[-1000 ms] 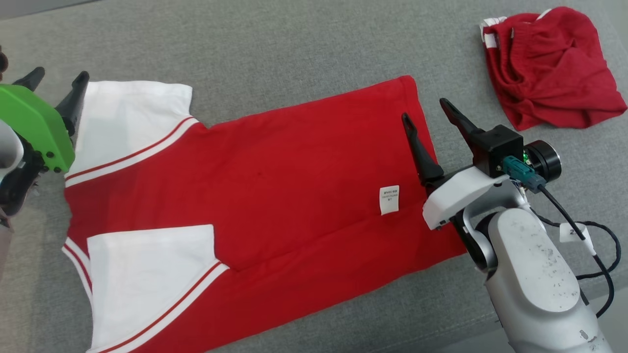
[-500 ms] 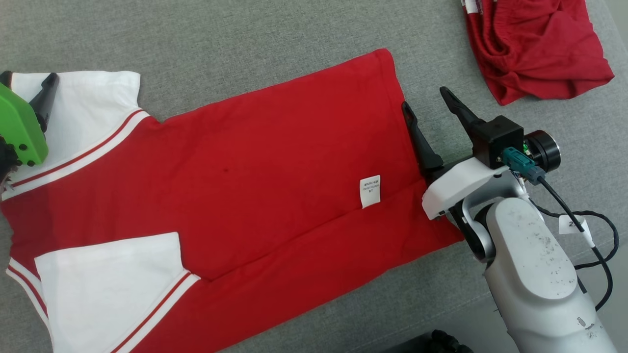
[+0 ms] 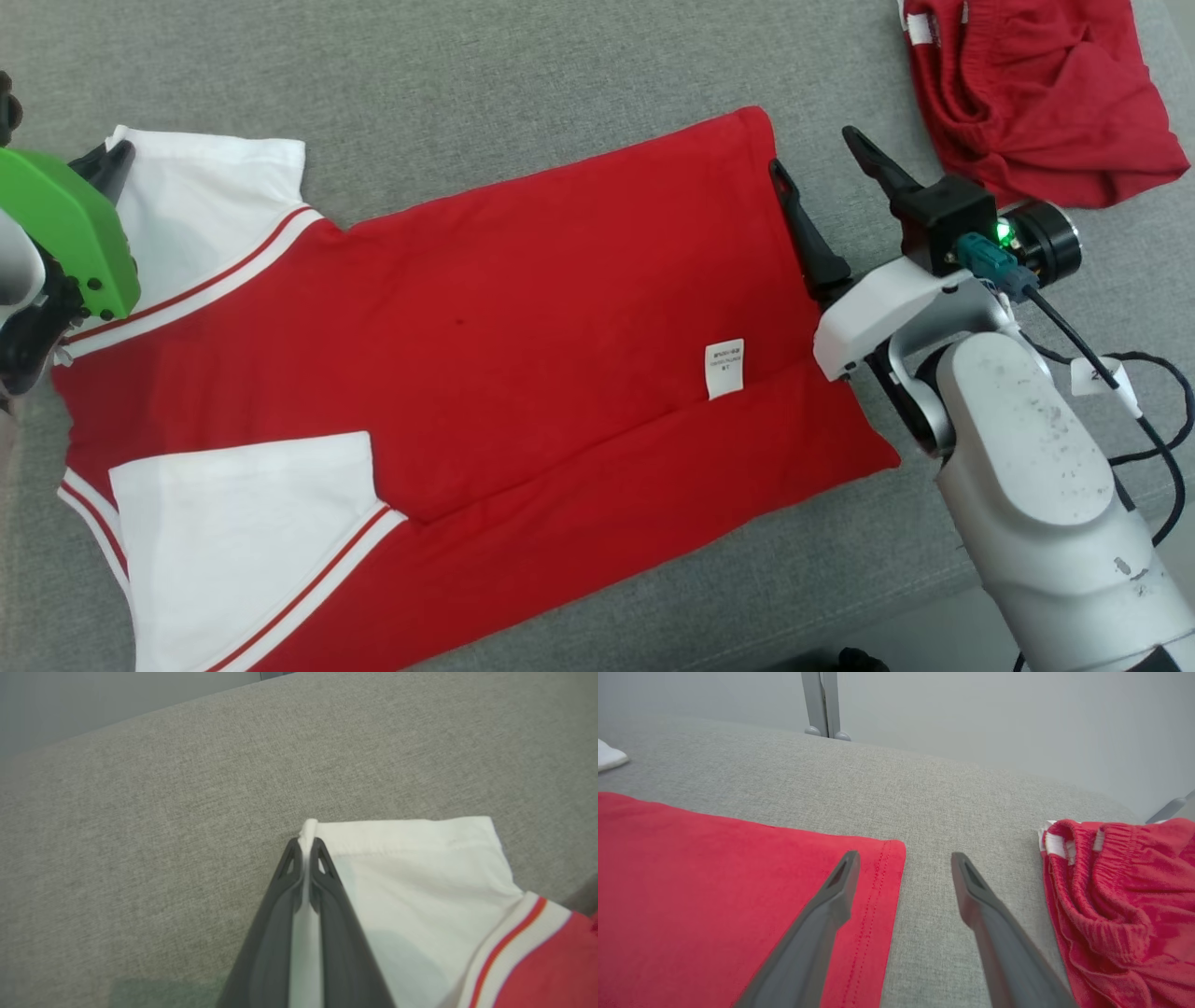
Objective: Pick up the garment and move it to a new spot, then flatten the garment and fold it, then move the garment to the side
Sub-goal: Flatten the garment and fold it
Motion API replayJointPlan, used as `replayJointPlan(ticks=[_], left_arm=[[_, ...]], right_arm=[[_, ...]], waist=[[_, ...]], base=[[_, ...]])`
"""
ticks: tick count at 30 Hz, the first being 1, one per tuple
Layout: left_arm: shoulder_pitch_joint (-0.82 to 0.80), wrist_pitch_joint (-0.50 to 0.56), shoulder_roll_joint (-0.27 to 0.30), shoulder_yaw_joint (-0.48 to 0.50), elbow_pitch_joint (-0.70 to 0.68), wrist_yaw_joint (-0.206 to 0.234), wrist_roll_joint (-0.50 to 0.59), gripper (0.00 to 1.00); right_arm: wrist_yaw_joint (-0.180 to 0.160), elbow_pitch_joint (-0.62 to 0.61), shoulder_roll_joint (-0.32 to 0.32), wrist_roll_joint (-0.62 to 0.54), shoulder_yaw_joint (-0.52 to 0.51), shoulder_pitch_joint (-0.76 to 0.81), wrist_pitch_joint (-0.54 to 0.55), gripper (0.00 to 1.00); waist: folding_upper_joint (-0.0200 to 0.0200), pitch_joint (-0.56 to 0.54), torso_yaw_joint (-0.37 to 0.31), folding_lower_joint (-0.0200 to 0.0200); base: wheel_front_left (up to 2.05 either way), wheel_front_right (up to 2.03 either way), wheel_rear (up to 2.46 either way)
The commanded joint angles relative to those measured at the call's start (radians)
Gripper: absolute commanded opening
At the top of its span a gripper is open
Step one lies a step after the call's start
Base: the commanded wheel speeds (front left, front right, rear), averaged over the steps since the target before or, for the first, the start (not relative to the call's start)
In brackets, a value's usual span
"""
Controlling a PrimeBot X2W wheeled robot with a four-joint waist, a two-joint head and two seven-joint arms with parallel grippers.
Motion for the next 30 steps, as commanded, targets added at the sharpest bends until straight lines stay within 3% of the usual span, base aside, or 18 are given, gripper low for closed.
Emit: replayJointPlan(ticks=[1, 14, 21, 23, 28, 30], left_arm=[[-0.002, -0.013, -0.005, -0.002, -0.005, -0.003, 0.011, 0.0], [0.018, -0.135, -0.038, -0.051, -0.152, -0.003, 0.014, 0.0], [0.047, -0.162, -0.045, -0.077, -0.222, -0.003, 0.015, 0.0], [0.051, -0.17, -0.049, -0.081, -0.231, -0.003, 0.013, 0.0], [0.065, -0.189, -0.059, -0.091, -0.251, -0.003, 0.003, 0.0], [0.069, -0.197, -0.06, -0.092, -0.252, -0.003, 0.0, 0.0]], right_arm=[[-0.002, 0.01, -0.016, -0.004, 0.008, -0.023, 0.01, 1.0], [-0.002, 0.237, -0.155, 0.054, 0.14, -0.21, 0.163, 1.0], [-0.002, 0.382, -0.196, 0.184, 0.265, -0.279, 0.22, 1.0], [-0.002, 0.405, -0.201, 0.227, 0.298, -0.289, 0.237, 0.49], [-0.002, 0.459, -0.206, 0.332, 0.343, -0.321, 0.259, 0.18], [-0.002, 0.484, -0.204, 0.367, 0.348, -0.334, 0.259, 0.0]], waist=[[0.0, -0.015, 0.017, -0.0001], [0.0, -0.053, 0.132, -0.0001], [0.0, -0.061, 0.179, -0.0001], [0.0, -0.064, 0.186, -0.0001], [0.0, -0.076, 0.197, -0.0001], [0.0, -0.081, 0.2, -0.0001]], base=[[0.0, 0.0, 0.0], [0.0, 0.0, 0.0], [0.0, 0.0, 0.0], [0.0, 0.0, 0.0], [0.0, 0.0, 0.0], [0.0, 0.0, 0.0]])
